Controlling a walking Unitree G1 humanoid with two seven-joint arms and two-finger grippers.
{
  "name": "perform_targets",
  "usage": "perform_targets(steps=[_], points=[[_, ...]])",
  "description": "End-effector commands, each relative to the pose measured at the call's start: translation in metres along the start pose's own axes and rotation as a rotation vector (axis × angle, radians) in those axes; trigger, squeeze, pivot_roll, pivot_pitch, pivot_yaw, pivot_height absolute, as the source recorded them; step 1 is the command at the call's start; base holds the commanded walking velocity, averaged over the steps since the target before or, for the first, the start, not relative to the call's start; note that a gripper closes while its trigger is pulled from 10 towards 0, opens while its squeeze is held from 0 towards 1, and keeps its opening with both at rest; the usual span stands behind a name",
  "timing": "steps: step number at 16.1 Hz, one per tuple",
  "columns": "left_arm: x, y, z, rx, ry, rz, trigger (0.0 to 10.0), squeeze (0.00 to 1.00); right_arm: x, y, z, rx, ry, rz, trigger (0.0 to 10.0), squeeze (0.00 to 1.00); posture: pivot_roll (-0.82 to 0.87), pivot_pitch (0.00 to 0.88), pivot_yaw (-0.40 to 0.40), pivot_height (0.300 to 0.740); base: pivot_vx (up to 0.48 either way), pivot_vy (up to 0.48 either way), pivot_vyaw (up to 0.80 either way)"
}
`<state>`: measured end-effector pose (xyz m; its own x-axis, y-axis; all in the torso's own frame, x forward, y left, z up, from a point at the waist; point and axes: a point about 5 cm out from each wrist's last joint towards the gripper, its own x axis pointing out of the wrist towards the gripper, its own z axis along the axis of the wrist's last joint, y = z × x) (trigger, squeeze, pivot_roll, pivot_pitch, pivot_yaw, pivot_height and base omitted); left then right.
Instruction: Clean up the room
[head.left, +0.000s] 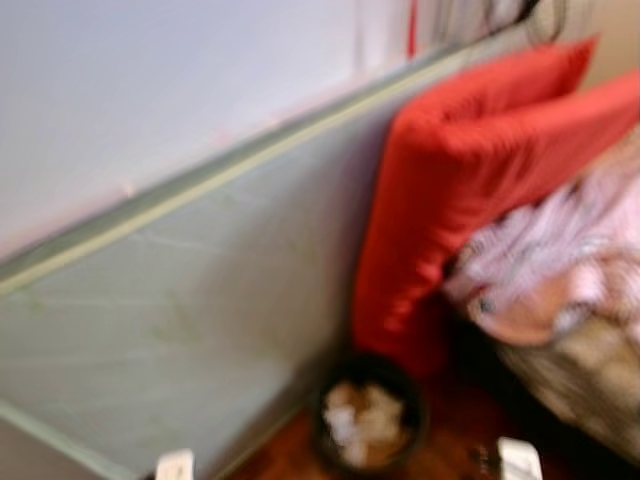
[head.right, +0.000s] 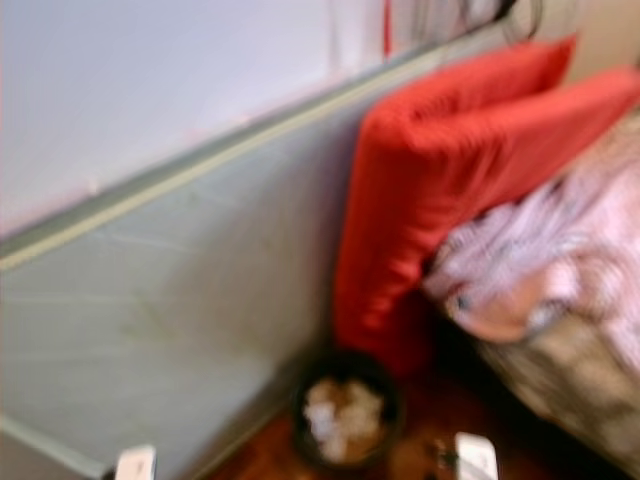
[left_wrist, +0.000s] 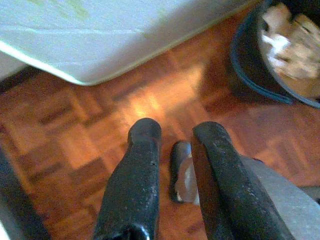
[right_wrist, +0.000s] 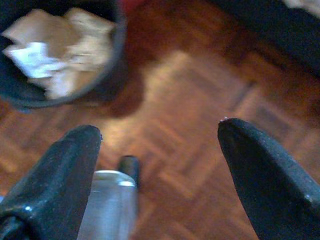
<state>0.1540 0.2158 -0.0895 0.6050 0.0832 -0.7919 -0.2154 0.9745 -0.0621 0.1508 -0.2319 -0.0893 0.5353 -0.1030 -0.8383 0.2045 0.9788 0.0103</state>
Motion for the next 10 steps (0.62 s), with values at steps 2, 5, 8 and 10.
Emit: perform_targets(steps=[2, 5, 8, 10], points=[[-0.0041, 0.0082, -0.0107, 0.026, 0.034, 0.019, 10.0, 0.0, 0.0015, 0.0091, 0.0024, -0.001, -0.011, 0.031, 10.0, 0.0, 0.05, 0.0, 0.046, 0.74, 0.0, -0.384, 0.0], [-0.0038, 0.007, -0.0105, 0.028, 0.034, 0.017, 10.0, 0.0, 0.0016, 0.0094, 0.0024, 0.002, -0.009, 0.029, 10.0, 0.0, 0.04, 0.0, 0.049, 0.74, 0.0, -0.385, 0.0], [-0.0042, 0.0068, -0.0118, 0.031, 0.037, 0.015, 10.0, 0.0, 0.0018, 0.0102, 0.0025, 0.005, -0.008, 0.027, 10.0, 0.0, 0.04, 0.0, 0.054, 0.74, 0.0, -0.384, 0.0], [-0.0045, 0.0075, -0.0126, 0.033, 0.039, 0.016, 10.0, 0.0, 0.0019, 0.0105, 0.0027, 0.012, -0.01, 0.025, 10.0, 0.0, 0.04, 0.0, 0.055, 0.74, 0.0, -0.384, 0.0]])
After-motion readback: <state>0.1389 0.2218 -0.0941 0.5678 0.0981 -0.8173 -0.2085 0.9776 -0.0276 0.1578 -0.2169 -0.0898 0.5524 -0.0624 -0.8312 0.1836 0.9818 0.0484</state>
